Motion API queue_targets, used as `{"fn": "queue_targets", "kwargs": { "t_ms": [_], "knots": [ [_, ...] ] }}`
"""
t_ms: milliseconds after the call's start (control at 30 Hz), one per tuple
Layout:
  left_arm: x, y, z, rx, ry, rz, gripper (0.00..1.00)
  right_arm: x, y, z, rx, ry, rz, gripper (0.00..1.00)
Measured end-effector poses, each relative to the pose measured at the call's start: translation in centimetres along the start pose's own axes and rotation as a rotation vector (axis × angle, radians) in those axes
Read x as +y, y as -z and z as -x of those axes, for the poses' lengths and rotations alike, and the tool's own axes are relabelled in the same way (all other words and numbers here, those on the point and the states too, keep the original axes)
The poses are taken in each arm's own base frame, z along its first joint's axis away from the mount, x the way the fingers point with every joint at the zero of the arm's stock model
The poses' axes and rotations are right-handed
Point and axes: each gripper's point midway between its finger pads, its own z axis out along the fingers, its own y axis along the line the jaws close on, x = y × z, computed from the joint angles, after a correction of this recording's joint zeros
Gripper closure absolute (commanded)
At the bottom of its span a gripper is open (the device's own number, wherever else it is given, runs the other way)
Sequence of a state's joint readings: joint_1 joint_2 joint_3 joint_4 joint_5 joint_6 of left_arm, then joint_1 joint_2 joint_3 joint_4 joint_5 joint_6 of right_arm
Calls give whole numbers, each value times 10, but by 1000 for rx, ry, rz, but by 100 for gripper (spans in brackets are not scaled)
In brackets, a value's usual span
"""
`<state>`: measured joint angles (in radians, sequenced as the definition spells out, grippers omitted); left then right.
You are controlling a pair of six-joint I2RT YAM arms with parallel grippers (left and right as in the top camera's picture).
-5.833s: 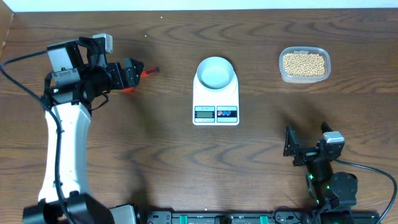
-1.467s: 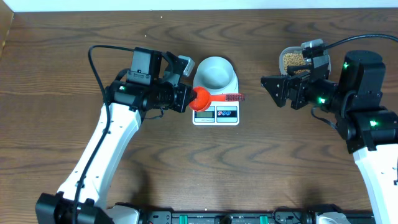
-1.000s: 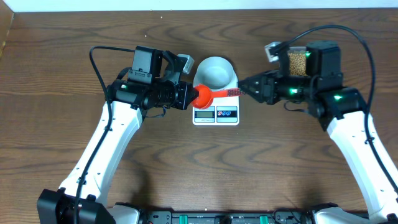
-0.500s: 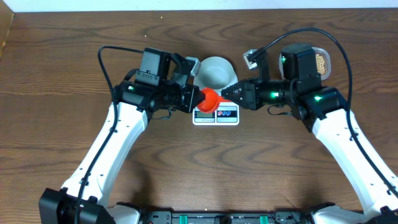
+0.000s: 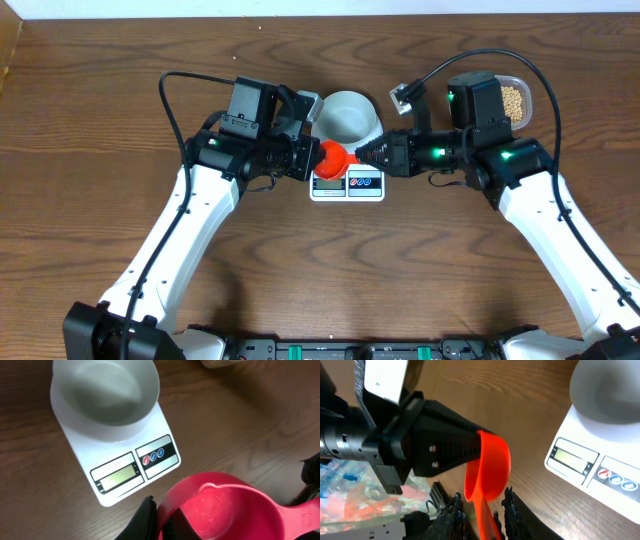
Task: Scoop item into bowl and weigh 50g on scale
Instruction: 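Close the right gripper on the red scoop beside the left gripper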
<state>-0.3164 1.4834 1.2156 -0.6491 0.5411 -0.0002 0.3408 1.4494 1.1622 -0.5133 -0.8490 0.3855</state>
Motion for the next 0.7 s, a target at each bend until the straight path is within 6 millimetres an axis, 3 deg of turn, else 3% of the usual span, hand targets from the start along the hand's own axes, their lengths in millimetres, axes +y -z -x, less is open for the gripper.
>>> {"fn": "queue_targets", "kwargs": {
  "t_ms": [433, 700],
  "knots": [
    [4, 0, 1, -4, -1, 24, 93, -3, 0, -8, 28, -40, -11, 83],
    [4, 0, 1, -4, -1, 24, 93, -3, 0, -8, 28, -44, -10, 94]
  ]
}}
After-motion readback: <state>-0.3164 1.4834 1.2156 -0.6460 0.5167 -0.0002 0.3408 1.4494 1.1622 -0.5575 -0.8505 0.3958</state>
